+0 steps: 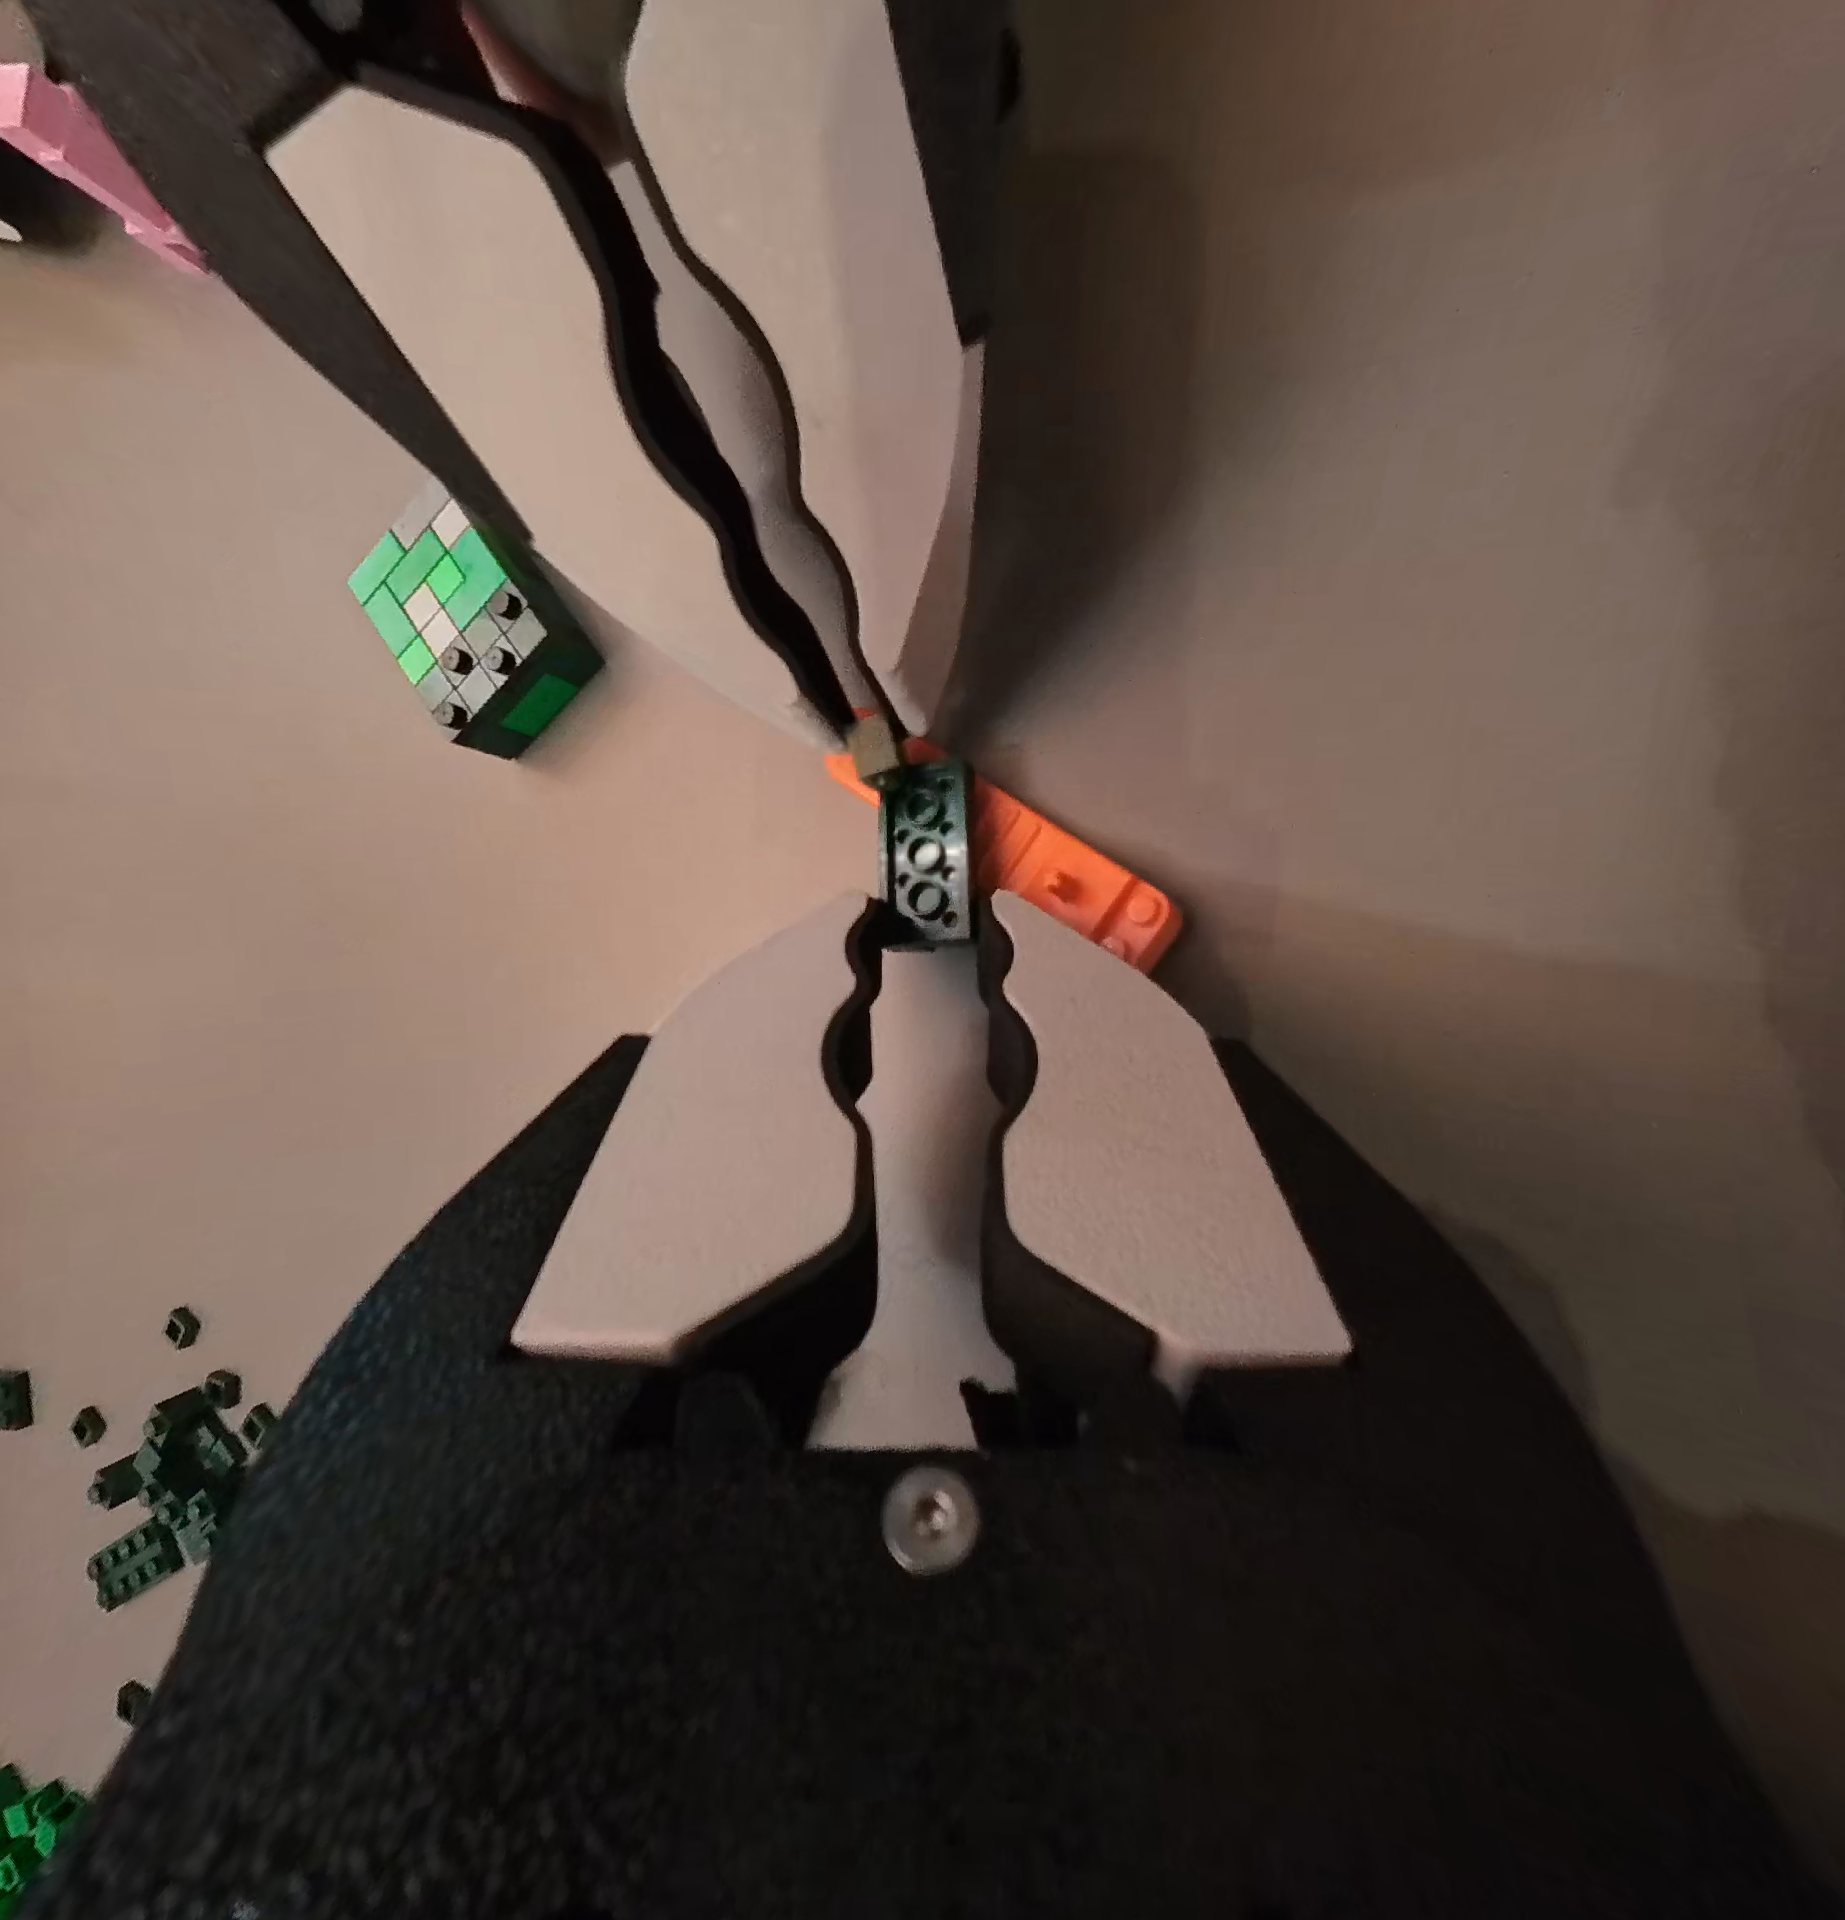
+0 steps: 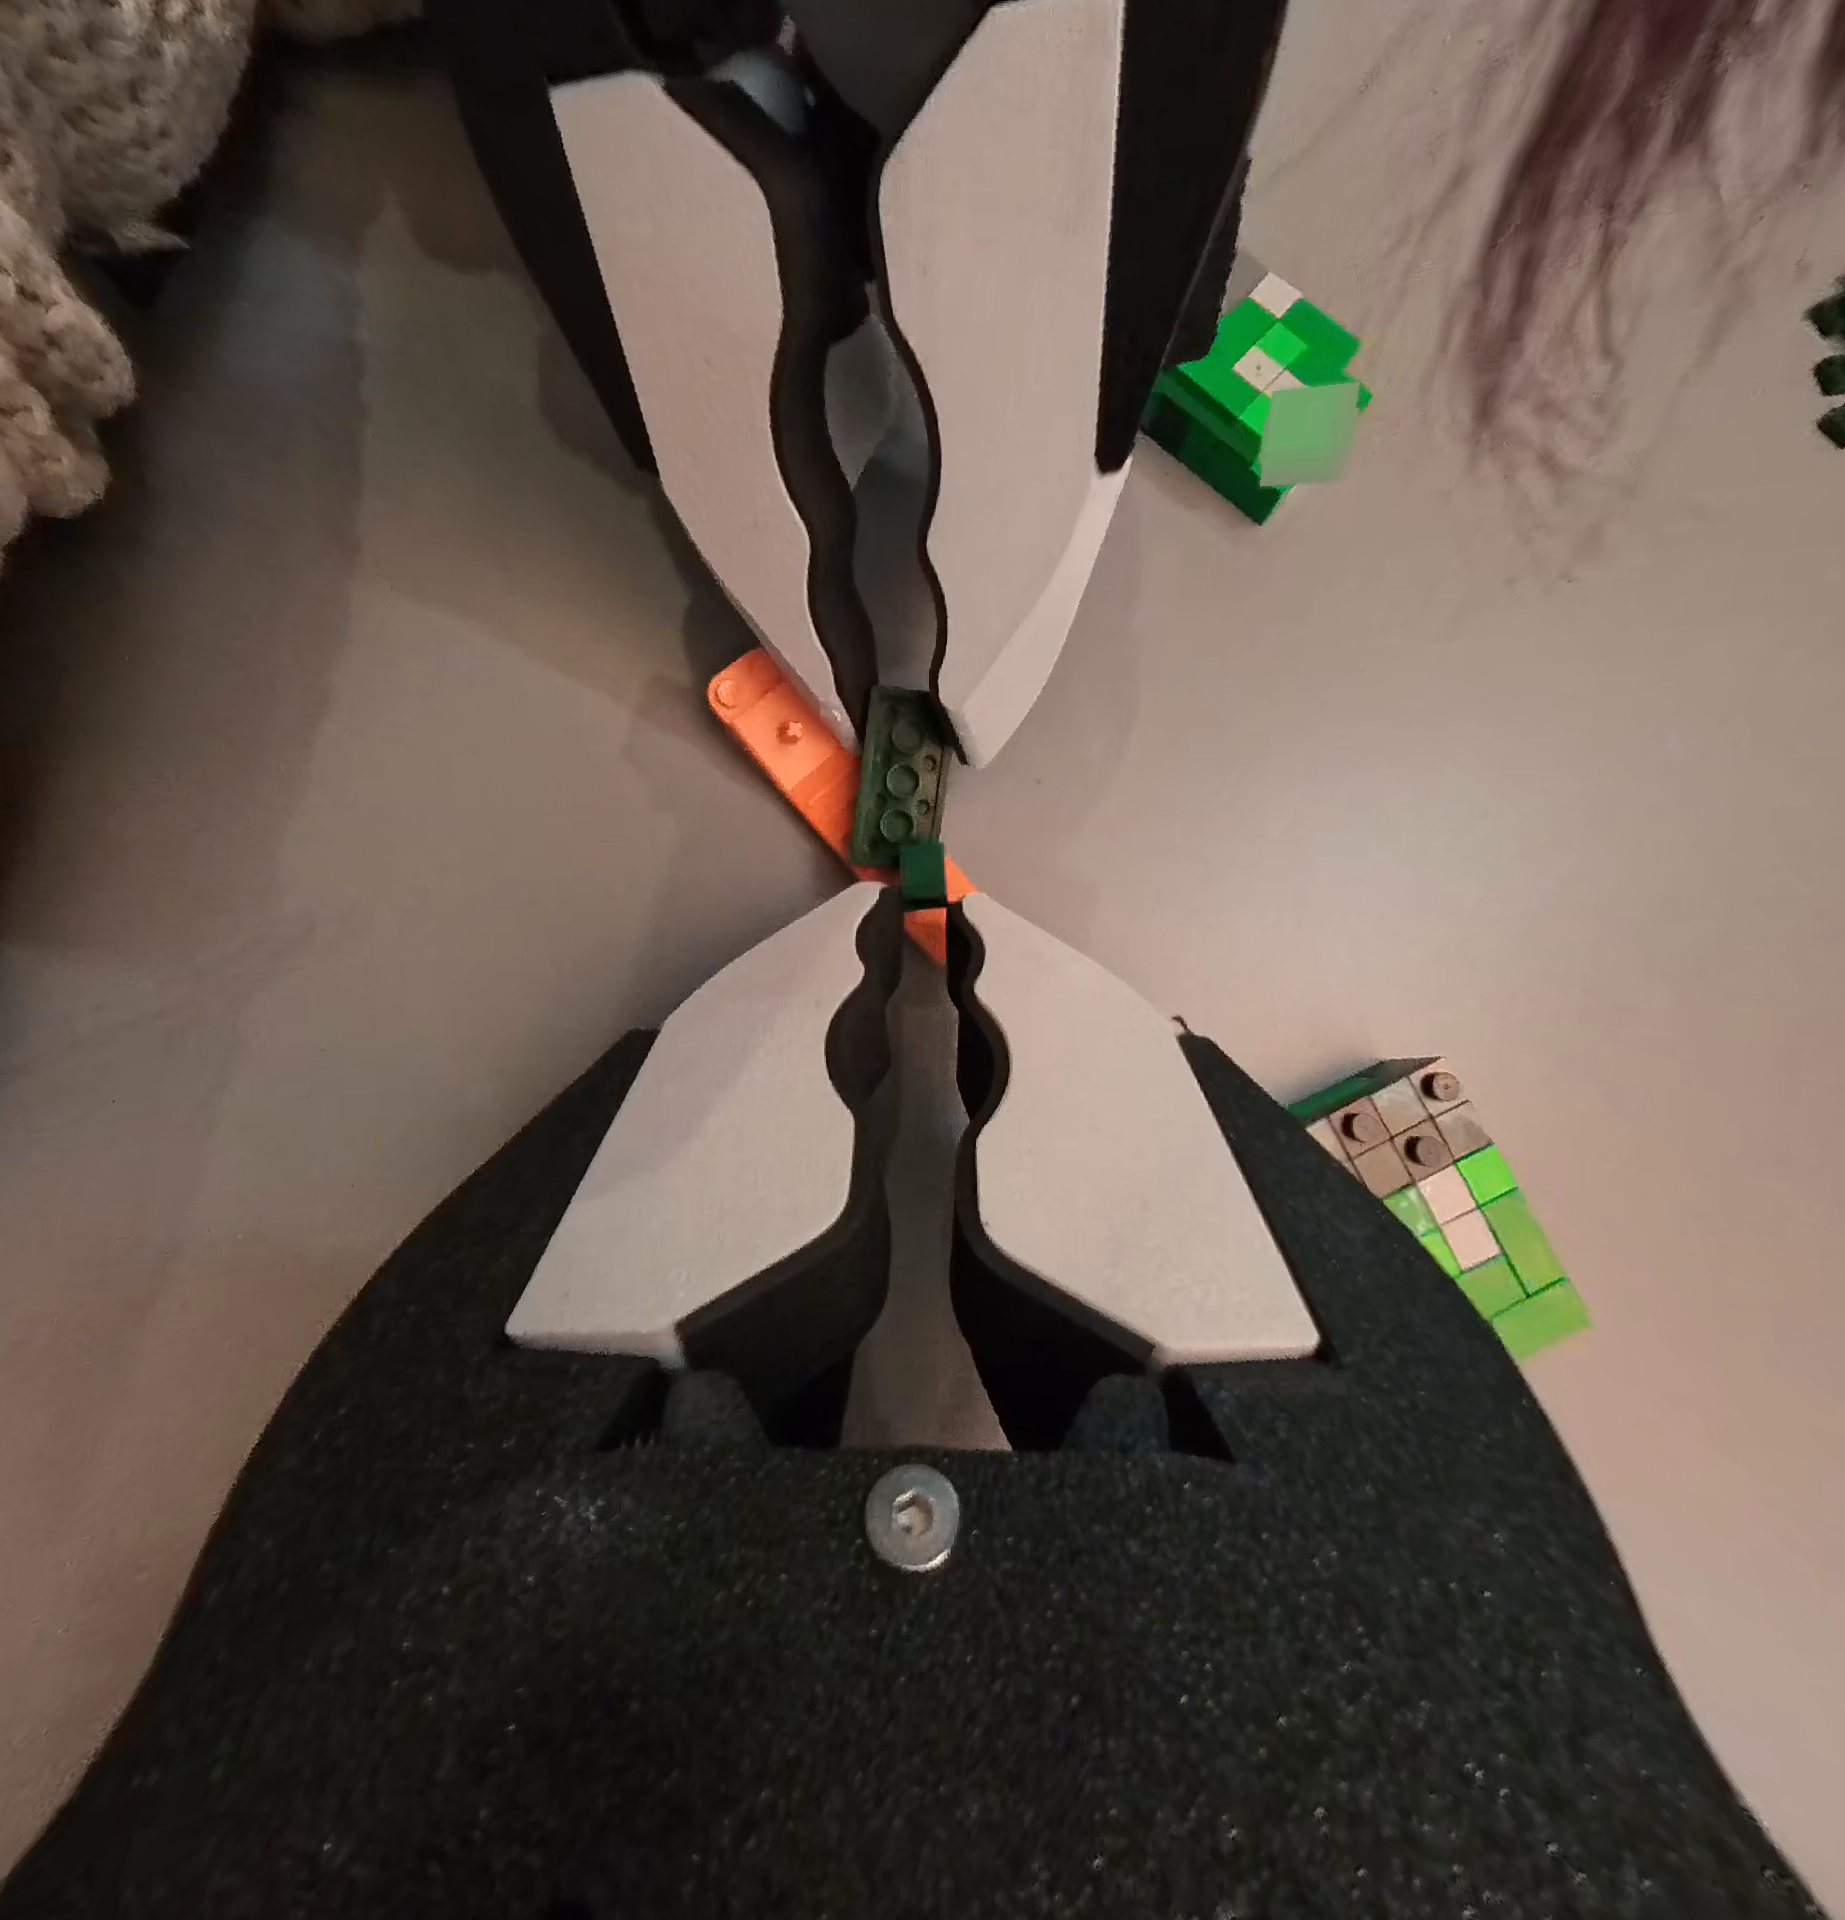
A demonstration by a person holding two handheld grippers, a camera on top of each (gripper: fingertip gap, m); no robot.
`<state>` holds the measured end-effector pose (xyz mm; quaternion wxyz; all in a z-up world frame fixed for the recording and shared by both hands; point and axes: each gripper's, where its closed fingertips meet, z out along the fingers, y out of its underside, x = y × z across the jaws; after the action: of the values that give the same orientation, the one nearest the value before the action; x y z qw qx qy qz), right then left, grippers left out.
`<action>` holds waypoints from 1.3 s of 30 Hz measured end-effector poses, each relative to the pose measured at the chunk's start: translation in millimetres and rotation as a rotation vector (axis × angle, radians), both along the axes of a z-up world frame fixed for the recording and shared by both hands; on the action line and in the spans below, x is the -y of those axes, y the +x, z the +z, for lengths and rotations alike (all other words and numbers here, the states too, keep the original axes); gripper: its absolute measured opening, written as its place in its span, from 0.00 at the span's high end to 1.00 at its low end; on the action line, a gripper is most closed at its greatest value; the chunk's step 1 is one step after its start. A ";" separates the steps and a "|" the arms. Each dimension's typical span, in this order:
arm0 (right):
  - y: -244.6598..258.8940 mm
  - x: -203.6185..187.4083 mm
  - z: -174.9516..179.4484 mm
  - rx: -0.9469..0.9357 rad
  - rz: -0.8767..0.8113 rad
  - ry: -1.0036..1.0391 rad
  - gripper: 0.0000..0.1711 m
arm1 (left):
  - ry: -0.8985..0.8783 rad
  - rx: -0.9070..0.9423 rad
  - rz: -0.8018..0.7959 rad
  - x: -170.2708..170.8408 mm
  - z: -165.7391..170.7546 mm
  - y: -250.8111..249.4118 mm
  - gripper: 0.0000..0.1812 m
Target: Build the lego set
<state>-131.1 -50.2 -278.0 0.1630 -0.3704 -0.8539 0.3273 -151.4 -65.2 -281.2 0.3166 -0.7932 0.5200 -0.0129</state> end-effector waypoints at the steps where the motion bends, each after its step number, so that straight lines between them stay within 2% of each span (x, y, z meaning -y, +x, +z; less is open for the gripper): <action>1: -0.2 0.9 -0.9 -0.001 0.004 -0.013 0.96 | -0.001 -0.001 0.001 0.1 -0.2 -0.2 0.90; 8: -0.1 1.3 -5.0 -0.017 0.028 -0.063 0.98 | -0.010 -0.009 0.010 0.1 -2.0 -4.2 0.90; 17: 0.3 -3.8 2.9 -0.107 0.080 -0.143 0.94 | -0.012 -0.009 0.009 0.2 -3.1 -5.4 0.90; 25: -0.4 -2.4 -5.1 -0.117 0.120 -0.065 0.87 | -0.001 0.007 -0.002 -1.0 -3.1 -5.1 0.90; 29: -2.4 -1.7 -5.2 -0.118 0.131 -0.065 0.95 | -0.004 0.033 -0.006 -0.6 -3.3 -5.6 0.90; 39: -10.2 -8.9 -3.5 -0.152 0.059 -0.045 0.95 | 0.076 0.013 0.041 -11.0 -2.1 -16.6 0.90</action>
<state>-141.3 -41.3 -281.4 0.2091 -0.3226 -0.8421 0.3783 -168.0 -54.2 -283.3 0.3499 -0.7911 0.5017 0.0084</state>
